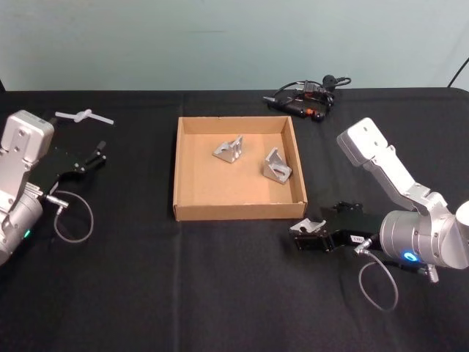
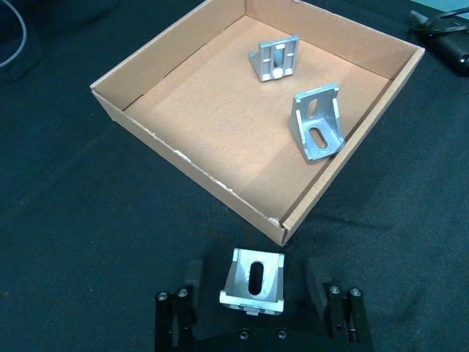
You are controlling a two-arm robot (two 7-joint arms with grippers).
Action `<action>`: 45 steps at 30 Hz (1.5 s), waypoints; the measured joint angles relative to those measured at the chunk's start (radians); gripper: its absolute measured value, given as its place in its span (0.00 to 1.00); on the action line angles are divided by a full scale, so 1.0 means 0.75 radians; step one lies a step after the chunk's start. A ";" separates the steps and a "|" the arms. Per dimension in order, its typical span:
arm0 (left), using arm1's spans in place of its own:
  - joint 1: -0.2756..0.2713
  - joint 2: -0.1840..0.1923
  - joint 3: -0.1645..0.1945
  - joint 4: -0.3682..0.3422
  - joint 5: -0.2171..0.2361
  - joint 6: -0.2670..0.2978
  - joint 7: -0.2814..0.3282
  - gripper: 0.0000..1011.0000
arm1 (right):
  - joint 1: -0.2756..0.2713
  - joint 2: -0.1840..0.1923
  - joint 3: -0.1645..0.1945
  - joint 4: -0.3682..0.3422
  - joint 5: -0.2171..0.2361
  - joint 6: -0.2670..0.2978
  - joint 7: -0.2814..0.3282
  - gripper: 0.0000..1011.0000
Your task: Use one hand to pick up the angle iron from the table and place it into the box.
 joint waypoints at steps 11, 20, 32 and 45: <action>0.000 0.000 0.000 0.000 0.000 0.000 0.000 0.99 | -0.002 0.001 0.002 -0.004 0.001 0.000 -0.001 0.60; 0.000 0.000 0.000 0.000 0.000 0.000 0.000 0.99 | -0.003 0.002 0.004 -0.005 0.001 0.000 -0.001 0.44; 0.000 0.000 0.000 0.000 0.000 0.000 0.000 0.99 | -0.010 0.005 0.010 -0.021 0.000 -0.007 -0.003 0.44; 0.000 0.000 0.000 0.000 0.000 0.000 0.000 0.99 | -0.037 0.042 0.090 -0.201 0.051 0.026 -0.006 0.44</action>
